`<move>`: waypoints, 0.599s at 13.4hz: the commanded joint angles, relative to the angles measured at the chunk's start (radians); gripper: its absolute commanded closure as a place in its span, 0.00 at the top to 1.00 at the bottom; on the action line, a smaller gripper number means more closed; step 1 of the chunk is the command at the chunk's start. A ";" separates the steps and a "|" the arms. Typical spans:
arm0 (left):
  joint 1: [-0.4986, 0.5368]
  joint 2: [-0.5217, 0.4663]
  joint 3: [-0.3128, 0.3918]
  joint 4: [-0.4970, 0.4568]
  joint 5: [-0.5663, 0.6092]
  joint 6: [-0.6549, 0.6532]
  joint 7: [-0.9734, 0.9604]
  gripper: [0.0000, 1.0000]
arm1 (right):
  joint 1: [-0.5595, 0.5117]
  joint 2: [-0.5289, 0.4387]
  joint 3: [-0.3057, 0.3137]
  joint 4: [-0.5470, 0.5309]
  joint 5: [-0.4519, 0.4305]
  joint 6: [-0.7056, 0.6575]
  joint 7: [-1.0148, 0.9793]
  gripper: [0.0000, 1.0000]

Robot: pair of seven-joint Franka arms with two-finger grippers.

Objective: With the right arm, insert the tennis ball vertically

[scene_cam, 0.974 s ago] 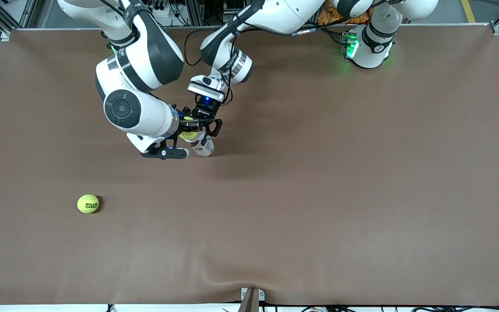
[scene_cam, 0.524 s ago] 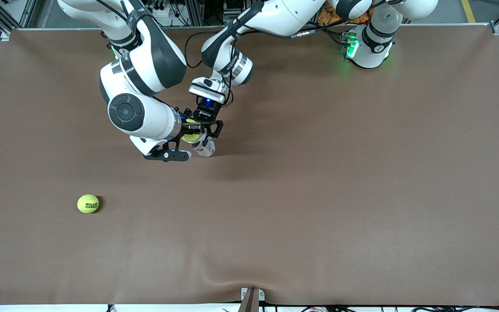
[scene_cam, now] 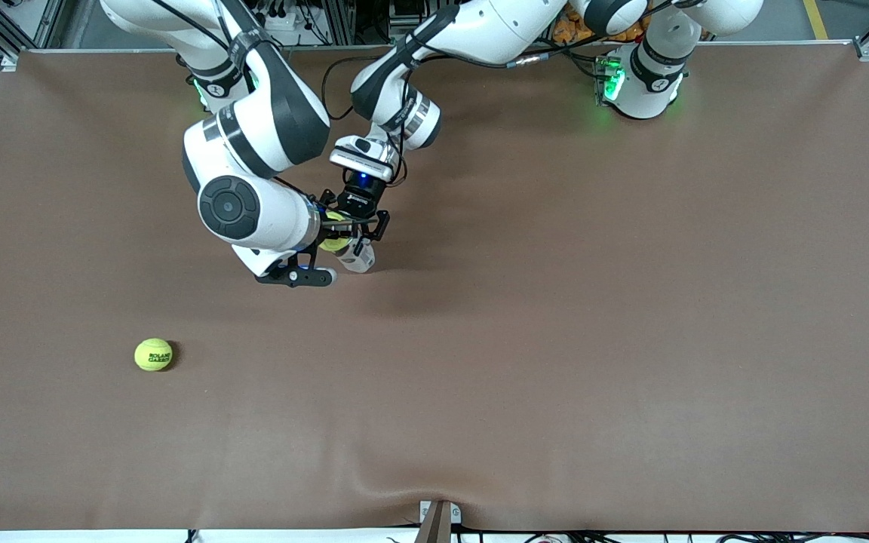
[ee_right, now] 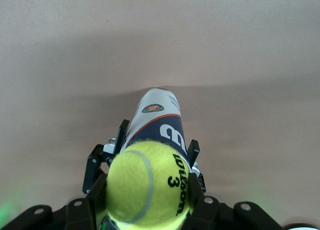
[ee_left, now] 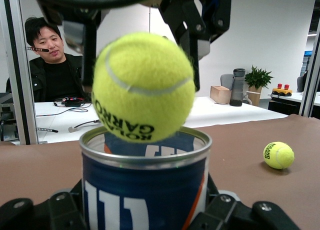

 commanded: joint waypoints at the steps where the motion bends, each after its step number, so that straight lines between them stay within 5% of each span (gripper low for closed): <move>1: -0.012 0.009 0.009 0.008 0.030 -0.012 -0.042 0.86 | 0.010 -0.011 -0.006 -0.019 0.019 0.013 0.014 0.96; 8: -0.012 0.009 0.009 0.008 0.030 -0.012 -0.042 0.86 | 0.002 -0.014 -0.008 -0.018 0.019 0.011 0.013 1.00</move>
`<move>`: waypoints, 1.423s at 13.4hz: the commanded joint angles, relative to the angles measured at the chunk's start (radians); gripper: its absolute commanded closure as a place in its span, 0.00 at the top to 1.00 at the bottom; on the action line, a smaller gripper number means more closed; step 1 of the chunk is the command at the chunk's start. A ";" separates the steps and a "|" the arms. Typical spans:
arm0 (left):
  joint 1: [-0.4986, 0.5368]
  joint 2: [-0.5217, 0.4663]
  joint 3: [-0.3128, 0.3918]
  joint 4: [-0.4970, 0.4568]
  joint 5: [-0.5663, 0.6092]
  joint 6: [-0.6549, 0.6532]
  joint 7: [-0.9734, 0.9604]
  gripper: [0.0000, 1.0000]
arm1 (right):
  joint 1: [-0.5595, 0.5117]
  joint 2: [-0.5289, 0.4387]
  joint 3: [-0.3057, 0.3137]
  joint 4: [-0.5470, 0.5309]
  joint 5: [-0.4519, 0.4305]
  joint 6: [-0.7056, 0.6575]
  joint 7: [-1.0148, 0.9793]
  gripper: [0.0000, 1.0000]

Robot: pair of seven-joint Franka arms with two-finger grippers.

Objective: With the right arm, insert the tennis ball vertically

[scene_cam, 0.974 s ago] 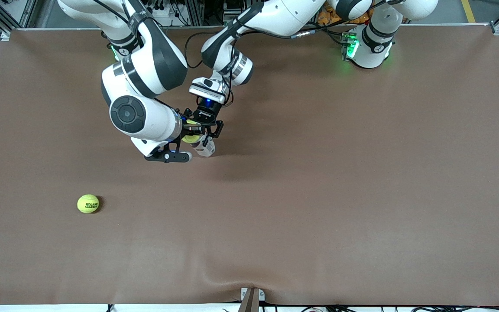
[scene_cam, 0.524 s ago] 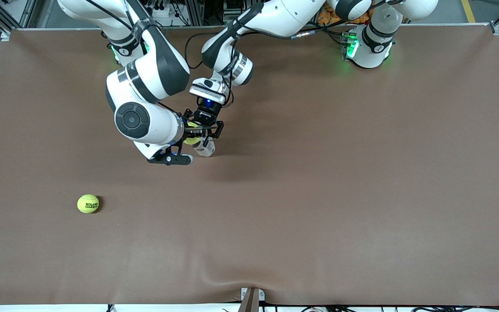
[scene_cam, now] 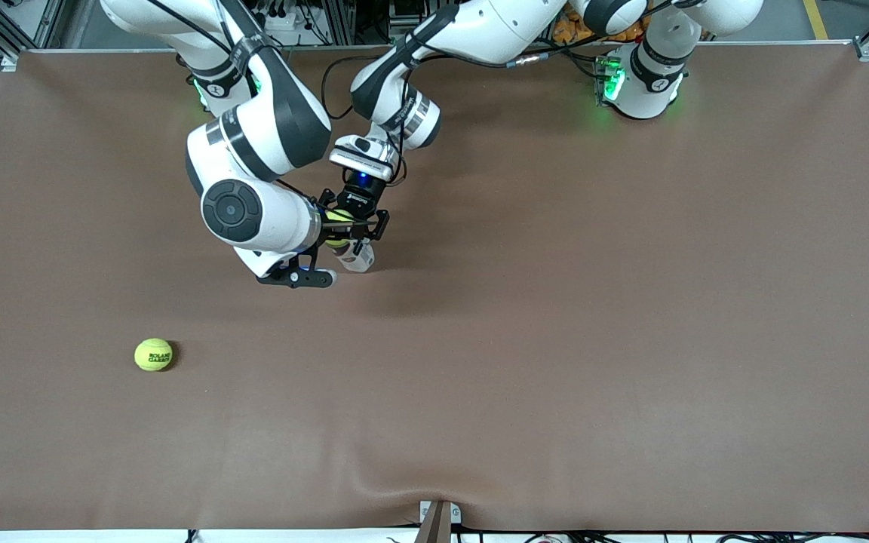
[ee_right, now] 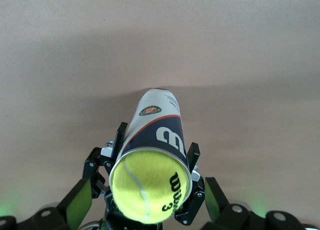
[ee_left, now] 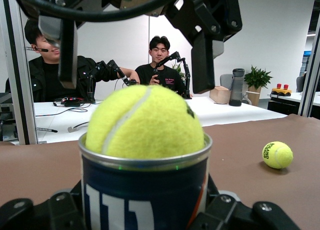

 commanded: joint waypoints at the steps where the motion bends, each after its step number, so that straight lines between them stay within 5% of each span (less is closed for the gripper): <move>1: -0.010 0.008 0.009 0.008 0.030 -0.012 -0.041 0.86 | 0.002 -0.015 -0.007 -0.008 0.017 0.001 0.011 1.00; 19: -0.010 0.008 0.009 0.008 0.029 -0.058 -0.041 0.86 | -0.009 -0.014 -0.012 -0.069 -0.083 0.012 -0.012 1.00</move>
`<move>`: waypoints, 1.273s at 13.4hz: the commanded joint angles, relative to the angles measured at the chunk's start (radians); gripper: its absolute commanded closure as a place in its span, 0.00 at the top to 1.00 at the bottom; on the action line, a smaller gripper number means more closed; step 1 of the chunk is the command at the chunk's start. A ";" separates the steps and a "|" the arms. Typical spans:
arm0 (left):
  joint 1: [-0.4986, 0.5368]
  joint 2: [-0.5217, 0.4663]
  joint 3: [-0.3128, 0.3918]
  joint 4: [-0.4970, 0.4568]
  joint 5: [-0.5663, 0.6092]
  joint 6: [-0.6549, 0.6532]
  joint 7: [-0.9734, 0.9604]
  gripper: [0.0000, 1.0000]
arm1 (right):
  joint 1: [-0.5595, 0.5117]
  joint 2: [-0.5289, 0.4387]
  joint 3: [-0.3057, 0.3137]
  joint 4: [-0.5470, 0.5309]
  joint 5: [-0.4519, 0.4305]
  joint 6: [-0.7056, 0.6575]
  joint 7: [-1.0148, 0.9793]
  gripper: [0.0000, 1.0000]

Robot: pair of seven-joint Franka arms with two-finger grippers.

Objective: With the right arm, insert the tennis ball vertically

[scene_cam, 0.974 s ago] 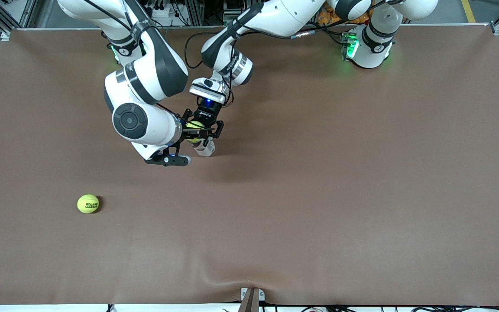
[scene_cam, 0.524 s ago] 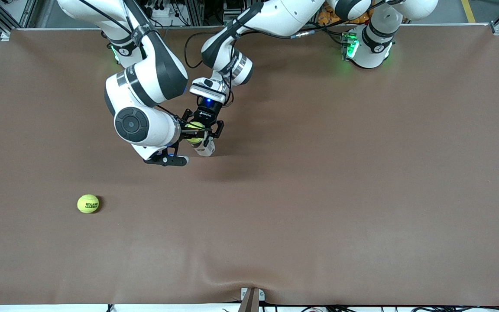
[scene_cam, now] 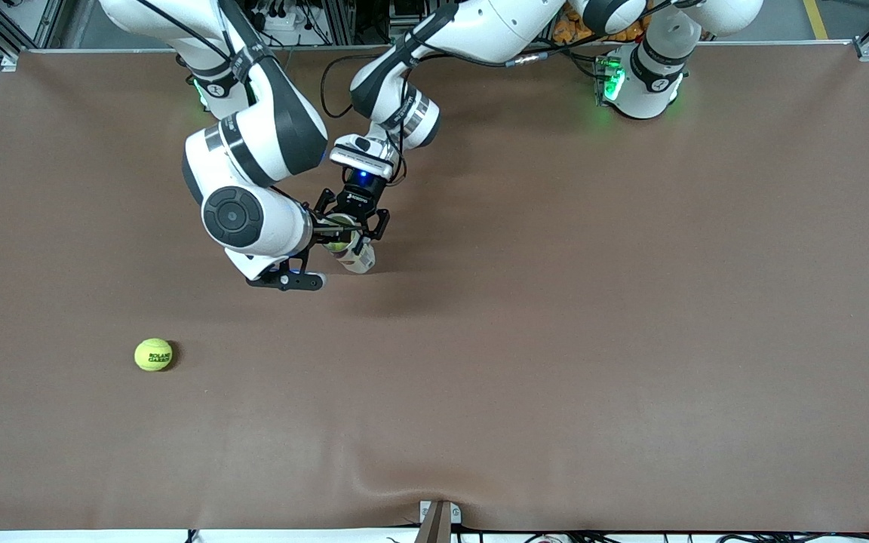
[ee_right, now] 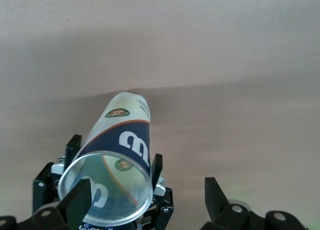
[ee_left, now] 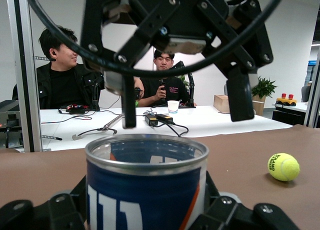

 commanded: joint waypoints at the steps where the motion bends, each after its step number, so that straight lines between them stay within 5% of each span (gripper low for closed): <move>1: -0.005 0.008 0.006 0.008 0.028 -0.016 -0.029 0.86 | -0.008 -0.011 0.003 -0.025 -0.010 0.013 -0.010 1.00; 5: -0.005 0.008 0.006 0.008 0.028 -0.016 -0.029 0.86 | -0.044 -0.020 0.003 -0.009 -0.009 0.005 -0.020 1.00; 10: -0.005 0.008 0.006 0.013 0.028 -0.016 -0.026 0.86 | -0.205 -0.014 0.001 0.028 -0.073 0.022 -0.263 1.00; 17: -0.004 0.010 0.006 0.013 0.028 -0.016 -0.025 0.86 | -0.423 0.114 0.001 0.028 -0.182 0.303 -0.683 1.00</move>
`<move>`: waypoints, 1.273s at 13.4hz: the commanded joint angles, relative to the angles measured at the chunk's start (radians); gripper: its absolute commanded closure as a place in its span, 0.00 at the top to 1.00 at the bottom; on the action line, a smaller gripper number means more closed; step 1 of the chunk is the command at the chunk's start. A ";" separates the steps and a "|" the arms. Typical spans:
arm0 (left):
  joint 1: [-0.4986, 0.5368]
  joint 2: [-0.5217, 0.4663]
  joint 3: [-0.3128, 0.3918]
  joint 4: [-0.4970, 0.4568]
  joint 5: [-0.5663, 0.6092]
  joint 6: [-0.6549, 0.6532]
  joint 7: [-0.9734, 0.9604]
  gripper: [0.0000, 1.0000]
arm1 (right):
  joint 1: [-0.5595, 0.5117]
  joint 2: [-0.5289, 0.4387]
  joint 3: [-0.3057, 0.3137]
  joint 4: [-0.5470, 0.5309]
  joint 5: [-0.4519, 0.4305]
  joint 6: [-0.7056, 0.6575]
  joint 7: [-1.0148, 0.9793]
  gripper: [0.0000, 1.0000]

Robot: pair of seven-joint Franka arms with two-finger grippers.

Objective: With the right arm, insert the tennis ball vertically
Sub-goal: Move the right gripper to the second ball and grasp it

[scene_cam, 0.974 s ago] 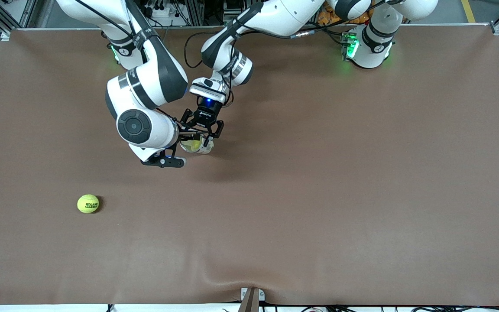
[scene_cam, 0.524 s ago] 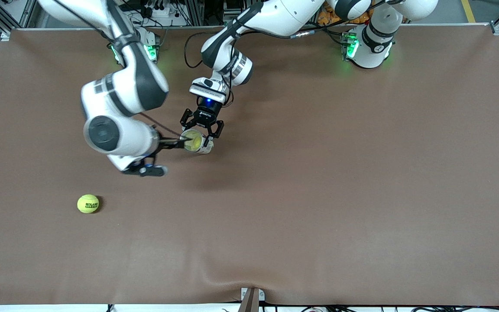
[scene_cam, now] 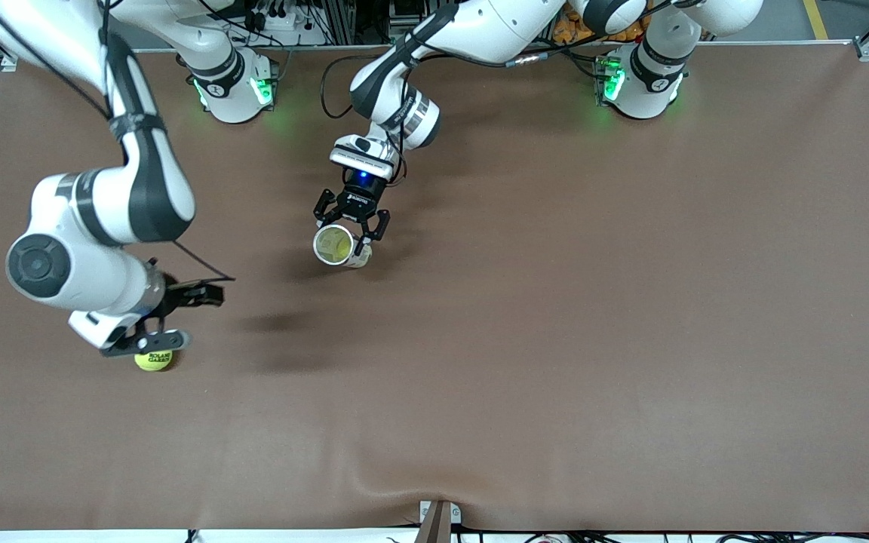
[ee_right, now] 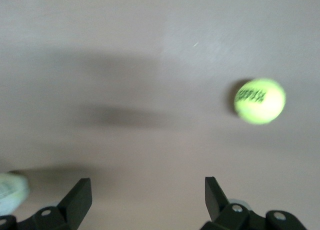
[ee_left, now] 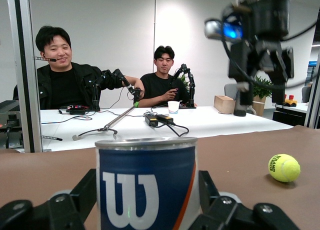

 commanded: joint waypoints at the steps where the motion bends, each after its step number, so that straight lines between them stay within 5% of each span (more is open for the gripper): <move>1: -0.004 0.008 0.005 0.011 0.027 -0.015 -0.025 0.86 | -0.086 0.080 0.019 0.012 -0.020 0.113 -0.155 1.00; 9: -0.022 0.008 0.005 0.010 0.027 -0.017 -0.026 0.86 | -0.182 0.186 0.019 0.012 -0.011 0.409 -0.399 1.00; 17: -0.036 0.008 0.005 0.005 0.024 -0.017 -0.028 0.86 | -0.242 0.253 0.026 -0.015 0.078 0.410 -0.427 1.00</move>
